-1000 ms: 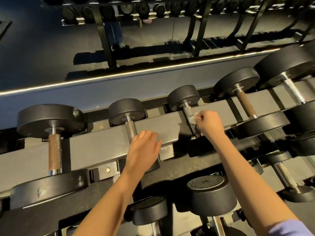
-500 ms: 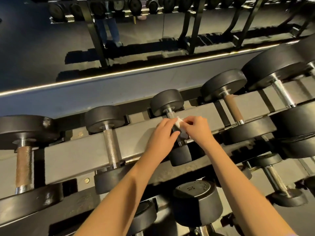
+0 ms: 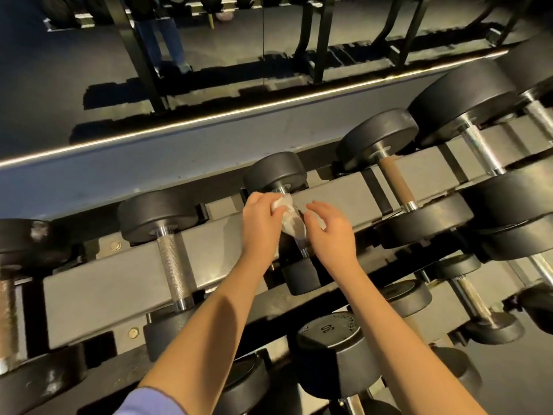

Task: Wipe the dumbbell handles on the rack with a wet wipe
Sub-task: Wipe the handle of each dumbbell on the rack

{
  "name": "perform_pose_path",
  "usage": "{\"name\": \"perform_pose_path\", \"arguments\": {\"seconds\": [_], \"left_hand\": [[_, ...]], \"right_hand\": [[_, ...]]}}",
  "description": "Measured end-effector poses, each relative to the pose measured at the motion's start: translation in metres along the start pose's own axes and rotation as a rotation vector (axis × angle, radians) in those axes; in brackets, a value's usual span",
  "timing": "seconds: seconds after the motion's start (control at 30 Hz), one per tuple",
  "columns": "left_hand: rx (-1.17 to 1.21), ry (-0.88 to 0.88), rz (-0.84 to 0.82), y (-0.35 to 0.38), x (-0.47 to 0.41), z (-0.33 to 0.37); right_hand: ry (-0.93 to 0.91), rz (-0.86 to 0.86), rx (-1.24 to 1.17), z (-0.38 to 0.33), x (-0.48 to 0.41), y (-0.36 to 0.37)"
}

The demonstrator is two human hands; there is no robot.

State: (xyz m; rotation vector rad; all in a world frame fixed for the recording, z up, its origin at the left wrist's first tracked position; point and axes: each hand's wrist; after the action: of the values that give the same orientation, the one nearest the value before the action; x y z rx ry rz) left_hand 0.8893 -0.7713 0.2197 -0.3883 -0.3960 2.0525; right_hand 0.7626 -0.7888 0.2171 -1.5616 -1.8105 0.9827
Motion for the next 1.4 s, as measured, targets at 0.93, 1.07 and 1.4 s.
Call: {"name": "perform_pose_path", "arguments": {"seconds": [0.93,1.07,1.4], "left_hand": [[0.086,0.034,0.023,0.004,-0.002,-0.029],[0.109,-0.013,0.117,0.014,-0.007,-0.021],[0.1,-0.005,0.078,0.007,0.016,-0.02]], "right_hand": [[0.109,0.055,0.188,0.003,0.016,0.003],[0.129,0.094,0.161,0.002,0.017,0.003],[0.117,0.137,0.117,0.002,0.018,0.002]]}}
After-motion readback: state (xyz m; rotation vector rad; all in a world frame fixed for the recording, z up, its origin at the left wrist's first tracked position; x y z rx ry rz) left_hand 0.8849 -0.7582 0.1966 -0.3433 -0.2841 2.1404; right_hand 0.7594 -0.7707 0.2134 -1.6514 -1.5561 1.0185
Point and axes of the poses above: each hand's wrist, its own x-axis away from the middle knuckle, its own y-axis out of the palm, z = x × y, and after that the axes turned 12 degrees about x, right-handed
